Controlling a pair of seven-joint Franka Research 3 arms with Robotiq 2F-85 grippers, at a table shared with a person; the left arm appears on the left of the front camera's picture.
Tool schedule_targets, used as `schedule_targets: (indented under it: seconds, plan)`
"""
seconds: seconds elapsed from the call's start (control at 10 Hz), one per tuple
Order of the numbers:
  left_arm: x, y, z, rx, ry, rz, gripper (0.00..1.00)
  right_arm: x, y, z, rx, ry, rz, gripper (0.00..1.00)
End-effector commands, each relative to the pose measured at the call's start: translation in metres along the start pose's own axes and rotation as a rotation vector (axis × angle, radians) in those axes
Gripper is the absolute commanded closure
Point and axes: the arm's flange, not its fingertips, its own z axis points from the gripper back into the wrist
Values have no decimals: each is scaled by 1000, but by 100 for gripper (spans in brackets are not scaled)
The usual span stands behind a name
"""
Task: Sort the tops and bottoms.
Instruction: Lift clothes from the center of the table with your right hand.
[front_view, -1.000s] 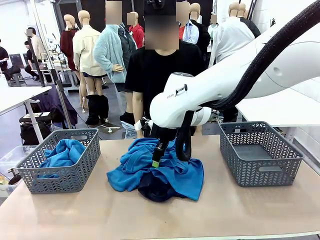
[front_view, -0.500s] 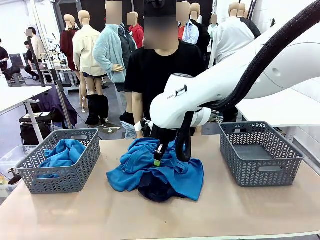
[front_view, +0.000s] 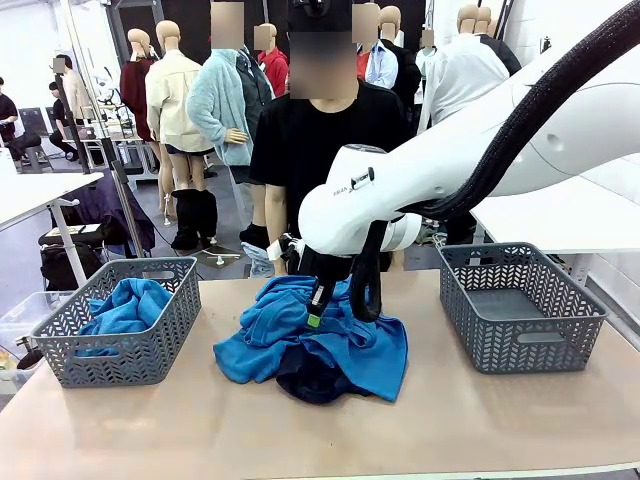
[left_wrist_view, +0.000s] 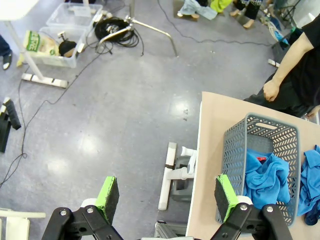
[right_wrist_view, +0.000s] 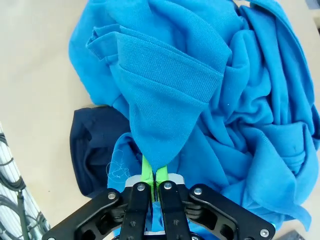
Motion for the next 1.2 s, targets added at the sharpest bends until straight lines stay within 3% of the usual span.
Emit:
schedule_targets:
  seconds: [0.0, 0.1, 0.4, 0.8, 1.1]
  plan:
    - [-4, 2, 1, 12, -4, -18, 0, -1, 5, 12, 2, -10, 12, 100]
    - [-4, 2, 1, 12, -4, -18, 0, -1, 11, 30, -25, -10, 8, 100]
    - [-4, 2, 1, 12, -4, -18, 0, 0, 29, 160, -200, -91, 53, 100]
    - [-4, 2, 1, 12, -4, -18, 0, 54, 79, 349, -435, -159, 150, 100]
    - [-4, 2, 1, 12, -4, -18, 0, 73, 128, 481, -569, -274, 75, 100]
